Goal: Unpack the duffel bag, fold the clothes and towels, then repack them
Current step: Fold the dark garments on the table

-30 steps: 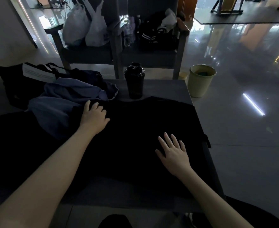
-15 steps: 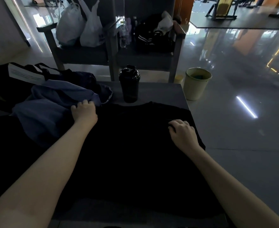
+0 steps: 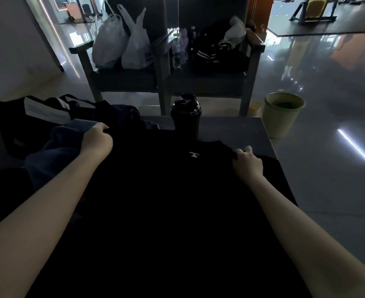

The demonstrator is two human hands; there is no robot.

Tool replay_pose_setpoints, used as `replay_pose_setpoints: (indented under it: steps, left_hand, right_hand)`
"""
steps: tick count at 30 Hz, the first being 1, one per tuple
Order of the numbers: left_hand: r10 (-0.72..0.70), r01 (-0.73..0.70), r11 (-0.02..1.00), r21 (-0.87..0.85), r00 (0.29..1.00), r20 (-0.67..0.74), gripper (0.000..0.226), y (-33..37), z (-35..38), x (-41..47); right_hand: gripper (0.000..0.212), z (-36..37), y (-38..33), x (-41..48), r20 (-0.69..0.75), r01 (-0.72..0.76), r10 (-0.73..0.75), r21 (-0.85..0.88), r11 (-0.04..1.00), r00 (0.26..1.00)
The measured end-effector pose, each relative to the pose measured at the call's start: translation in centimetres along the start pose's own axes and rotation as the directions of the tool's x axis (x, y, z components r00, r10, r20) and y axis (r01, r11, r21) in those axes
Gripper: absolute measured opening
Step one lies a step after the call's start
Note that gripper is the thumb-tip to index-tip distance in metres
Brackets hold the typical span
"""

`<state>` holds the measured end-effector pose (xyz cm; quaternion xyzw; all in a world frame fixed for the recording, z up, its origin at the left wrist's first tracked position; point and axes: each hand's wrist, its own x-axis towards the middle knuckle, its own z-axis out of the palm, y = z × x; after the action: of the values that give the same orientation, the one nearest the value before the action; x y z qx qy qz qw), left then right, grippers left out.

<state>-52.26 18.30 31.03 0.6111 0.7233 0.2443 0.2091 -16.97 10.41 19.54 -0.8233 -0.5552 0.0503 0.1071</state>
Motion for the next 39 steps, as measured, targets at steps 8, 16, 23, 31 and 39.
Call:
replay_pose_setpoints:
  steps: [8, 16, 23, 31, 39]
  left_hand:
    - [-0.022, 0.067, 0.955, 0.288, 0.988, -0.155, 0.036, 0.3, -0.8, 2.5]
    - [0.124, -0.142, 0.777, 0.614, 0.99, 0.072, 0.068, -0.8, 2.0, -2.0]
    - [0.072, -0.154, 0.809, 0.567, 0.984, 0.165, 0.05, -2.3, -0.5, -3.5]
    - [0.171, -0.08, 0.85, 0.521, 0.977, -0.129, 0.03, -4.1, -3.5, -3.7]
    - [0.702, -0.736, 0.548, 0.398, 0.663, 0.26, 0.028, -4.9, 1.8, -15.8]
  right_hand:
    - [0.019, -0.1, -1.9, 1.7, -0.155, -0.014, 0.07, 0.34, 0.94, 0.985]
    - [0.052, 1.5, -2.9, -3.8, 0.032, 0.131, -0.136, 0.133, 0.982, 0.99]
    - [0.058, 1.0, -4.3, -9.7, 0.143, 0.181, -0.203, 0.153, 0.972, 0.969]
    - [0.068, 1.4, -4.4, -13.4, 0.19, 0.22, -0.228, 0.061, 0.973, 0.955]
    - [0.068, 0.7, -2.5, -20.0, 0.097, 0.179, -0.182, 0.038, 0.983, 0.979]
